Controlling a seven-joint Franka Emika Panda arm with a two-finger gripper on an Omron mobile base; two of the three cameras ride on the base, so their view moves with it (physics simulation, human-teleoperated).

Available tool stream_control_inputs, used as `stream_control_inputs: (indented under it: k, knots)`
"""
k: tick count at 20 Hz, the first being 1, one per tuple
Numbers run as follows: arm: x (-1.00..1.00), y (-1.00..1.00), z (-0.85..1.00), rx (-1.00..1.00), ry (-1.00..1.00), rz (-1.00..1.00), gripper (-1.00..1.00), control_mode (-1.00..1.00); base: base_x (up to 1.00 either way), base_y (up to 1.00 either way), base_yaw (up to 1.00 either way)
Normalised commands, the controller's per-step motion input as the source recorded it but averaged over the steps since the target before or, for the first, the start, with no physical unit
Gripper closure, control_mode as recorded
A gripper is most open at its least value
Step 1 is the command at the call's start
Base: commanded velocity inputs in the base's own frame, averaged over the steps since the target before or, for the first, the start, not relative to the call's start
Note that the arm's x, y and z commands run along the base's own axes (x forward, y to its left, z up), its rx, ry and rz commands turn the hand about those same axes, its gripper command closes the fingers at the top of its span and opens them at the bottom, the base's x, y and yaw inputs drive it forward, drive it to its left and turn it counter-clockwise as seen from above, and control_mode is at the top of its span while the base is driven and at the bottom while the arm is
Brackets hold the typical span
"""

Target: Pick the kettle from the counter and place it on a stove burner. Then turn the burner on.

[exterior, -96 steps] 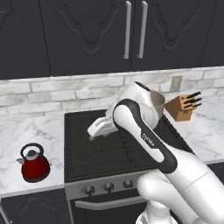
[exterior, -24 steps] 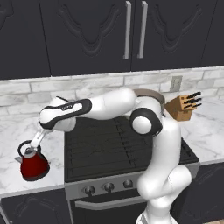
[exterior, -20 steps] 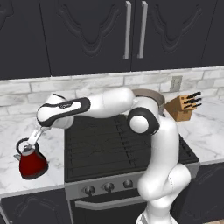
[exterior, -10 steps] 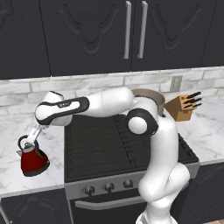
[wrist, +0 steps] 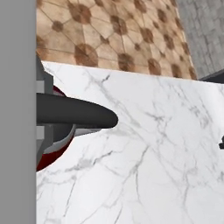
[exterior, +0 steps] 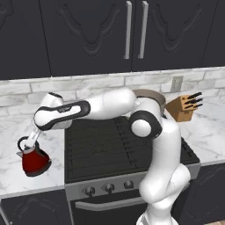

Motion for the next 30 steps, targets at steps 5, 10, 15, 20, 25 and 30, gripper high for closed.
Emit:
stream_control_inputs:
  k: [5, 10, 15, 20, 25, 30]
  knots:
    - [-0.25, 0.00, 0.01, 0.00, -0.17, 0.00, 1.00, -1.00, 0.00, 0.00, 0.00]
    - [-0.05, 0.00, 0.00, 0.00, -0.02, 0.00, 1.00, -1.00, 0.00, 0.00, 0.00]
    - [-0.33, -0.17, 0.29, 0.11, -0.17, 0.00, 1.00, -1.00, 0.00, 0.00, 0.00]
    - [-0.38, -0.24, 0.38, 0.12, -0.20, 0.00, 1.00, -1.00, 0.00, 0.00, 0.00]
    - [-0.62, -0.47, 0.15, 0.13, -0.26, 0.00, 1.00, -1.00, 0.00, 0.00, 0.00]
    - [-0.47, -0.72, 0.13, 0.19, -0.22, 0.00, 1.00, -1.00, 0.00, 0.00, 0.00]
